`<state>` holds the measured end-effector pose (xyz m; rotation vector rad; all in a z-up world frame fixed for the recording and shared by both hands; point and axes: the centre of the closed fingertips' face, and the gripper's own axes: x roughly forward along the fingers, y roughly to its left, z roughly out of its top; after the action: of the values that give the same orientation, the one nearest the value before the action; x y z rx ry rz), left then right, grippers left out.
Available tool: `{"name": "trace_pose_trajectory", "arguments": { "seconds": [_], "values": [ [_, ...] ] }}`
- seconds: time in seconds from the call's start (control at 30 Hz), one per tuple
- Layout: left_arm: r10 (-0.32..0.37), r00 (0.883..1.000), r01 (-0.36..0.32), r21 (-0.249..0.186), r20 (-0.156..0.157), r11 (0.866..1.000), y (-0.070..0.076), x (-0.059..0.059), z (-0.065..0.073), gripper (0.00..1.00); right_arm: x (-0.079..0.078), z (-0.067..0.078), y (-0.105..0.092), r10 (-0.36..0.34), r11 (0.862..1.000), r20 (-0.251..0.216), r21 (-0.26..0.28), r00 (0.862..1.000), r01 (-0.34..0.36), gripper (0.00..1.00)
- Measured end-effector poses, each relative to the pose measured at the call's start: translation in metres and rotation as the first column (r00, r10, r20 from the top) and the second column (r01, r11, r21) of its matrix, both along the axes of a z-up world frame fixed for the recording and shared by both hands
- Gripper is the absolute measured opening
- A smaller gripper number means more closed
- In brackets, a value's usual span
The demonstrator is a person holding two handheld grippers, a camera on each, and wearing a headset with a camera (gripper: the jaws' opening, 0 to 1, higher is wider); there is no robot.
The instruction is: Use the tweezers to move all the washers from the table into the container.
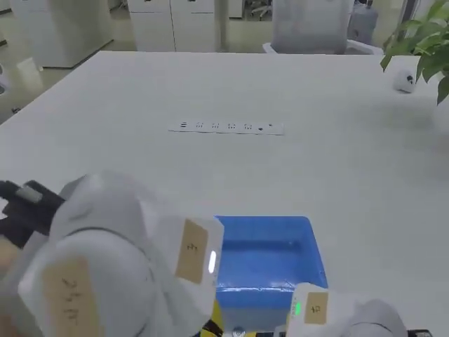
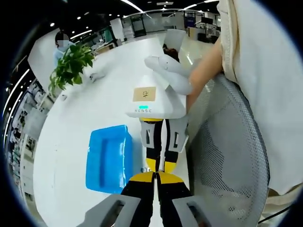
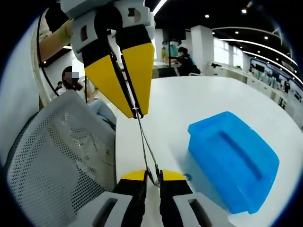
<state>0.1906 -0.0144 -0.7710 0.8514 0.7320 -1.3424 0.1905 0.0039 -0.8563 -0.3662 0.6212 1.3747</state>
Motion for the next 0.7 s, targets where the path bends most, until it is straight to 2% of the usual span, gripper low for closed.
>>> {"name": "trace_pose_trajectory", "arguments": {
  "seconds": [0.07,0.3,0.37,0.47,0.57,0.63,0.7],
  "values": [
    [0.003,1.0,-0.003,-0.002,-0.028,1.0,-0.001,-0.002,0.0,0.0,-0.002,0.0,0.0,0.003,1.0,-0.012,-0.002,1.0,-0.003,0.06],
    [-0.023,0.997,0.023,-0.004,-0.07,1.0,-0.006,-0.016,0.001,0.0,-0.016,0.001,-0.002,0.03,0.999,-0.016,-0.013,0.999,-0.03,0.06],
    [-0.026,0.997,0.025,-0.013,-0.077,1.0,-0.007,-0.018,0.001,0.0,-0.016,0.001,-0.002,0.028,1.0,-0.012,-0.012,1.0,-0.028,0.07],
    [-0.028,0.997,0.028,-0.009,-0.072,1.0,-0.007,-0.018,0.0,0.0,-0.014,0.004,-0.002,0.026,1.0,-0.009,0.0,1.0,-0.026,0.08],
    [-0.028,0.997,0.028,-0.003,-0.074,1.0,-0.005,-0.017,0.0,0.0,-0.014,0.02,0.006,0.038,0.997,-0.03,0.069,0.999,-0.036,0.12],
    [-0.033,0.997,0.033,-0.001,-0.076,0.999,-0.004,-0.017,0.0,0.0,-0.015,0.027,0.011,0.063,0.995,-0.02,0.077,0.998,-0.061,0.14],
    [-0.034,0.997,0.033,-0.004,-0.073,0.999,-0.004,-0.016,0.0,0.0,-0.016,0.028,0.014,0.108,0.992,0.014,0.059,0.994,-0.108,0.11]
  ]
}}
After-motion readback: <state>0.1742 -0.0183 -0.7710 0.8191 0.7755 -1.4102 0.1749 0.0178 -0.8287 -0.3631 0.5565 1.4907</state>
